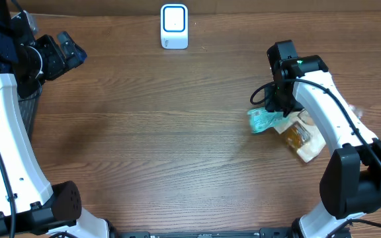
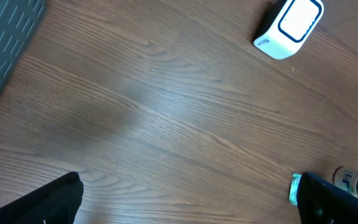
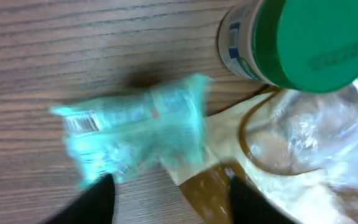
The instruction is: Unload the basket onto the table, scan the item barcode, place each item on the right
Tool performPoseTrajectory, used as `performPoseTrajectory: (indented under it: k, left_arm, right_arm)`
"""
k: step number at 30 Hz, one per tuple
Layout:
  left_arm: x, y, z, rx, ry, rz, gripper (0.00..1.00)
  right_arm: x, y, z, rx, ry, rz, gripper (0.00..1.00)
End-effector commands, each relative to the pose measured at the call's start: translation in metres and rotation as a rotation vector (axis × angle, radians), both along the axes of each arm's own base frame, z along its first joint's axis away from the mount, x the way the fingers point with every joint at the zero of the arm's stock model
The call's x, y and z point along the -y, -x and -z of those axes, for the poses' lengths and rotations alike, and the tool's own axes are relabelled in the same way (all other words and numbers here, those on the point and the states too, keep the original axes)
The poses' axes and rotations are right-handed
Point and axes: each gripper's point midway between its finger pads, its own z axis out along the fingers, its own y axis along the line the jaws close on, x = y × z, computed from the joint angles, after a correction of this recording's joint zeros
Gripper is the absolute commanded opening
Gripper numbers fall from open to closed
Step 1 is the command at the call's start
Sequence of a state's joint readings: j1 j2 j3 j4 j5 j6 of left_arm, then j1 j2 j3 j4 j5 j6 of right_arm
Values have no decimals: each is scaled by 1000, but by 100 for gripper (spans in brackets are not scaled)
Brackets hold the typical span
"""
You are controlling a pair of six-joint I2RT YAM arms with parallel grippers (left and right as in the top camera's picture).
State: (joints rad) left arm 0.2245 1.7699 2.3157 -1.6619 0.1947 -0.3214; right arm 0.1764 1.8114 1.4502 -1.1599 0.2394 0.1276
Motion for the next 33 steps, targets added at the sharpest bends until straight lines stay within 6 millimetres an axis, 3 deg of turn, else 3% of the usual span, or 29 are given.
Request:
performPoseTrajectory:
  k: [1, 3, 6, 10, 12, 15, 16, 20, 27, 30, 33]
  left_arm:
    - [0, -2, 2, -6, 1, 10, 100]
    - [0, -2, 2, -6, 1, 11, 100]
    - [0, -2, 2, -6, 1, 10, 99]
    - [0, -2, 2, -6, 1, 10, 99]
    - [0, -2, 2, -6, 1, 10, 100]
    - [0, -2, 2, -6, 1, 10, 100]
    - [0, -2, 2, -6, 1, 11, 99]
    - [0, -2, 2, -6, 1, 10, 100]
    - [0, -2, 2, -6, 1, 10, 100]
    - [0, -2, 2, -6, 1, 10, 100]
    - [0, -2, 2, -6, 1, 10, 99]
  right_arm:
    - [1, -4, -7, 32, -6, 47, 62]
    - [-7, -4, -14, 35, -58, 64, 65]
    - [-20, -5, -38, 67, -139, 50, 81]
    - [-34, -1, -98, 195, -232, 21, 100]
    - [-37, 8, -139, 292, -276, 25, 100]
    - [-36, 29, -192, 430, -332, 28, 100]
    - [-38, 46, -220, 508, -377, 10, 100]
    - [-44, 91, -268, 647, -483, -51, 100]
    - [-36, 154, -310, 816, -534, -97, 100]
    - [-31, 176, -310, 828, -527, -100, 100]
    - [-21, 195, -296, 776, -482, -74, 100]
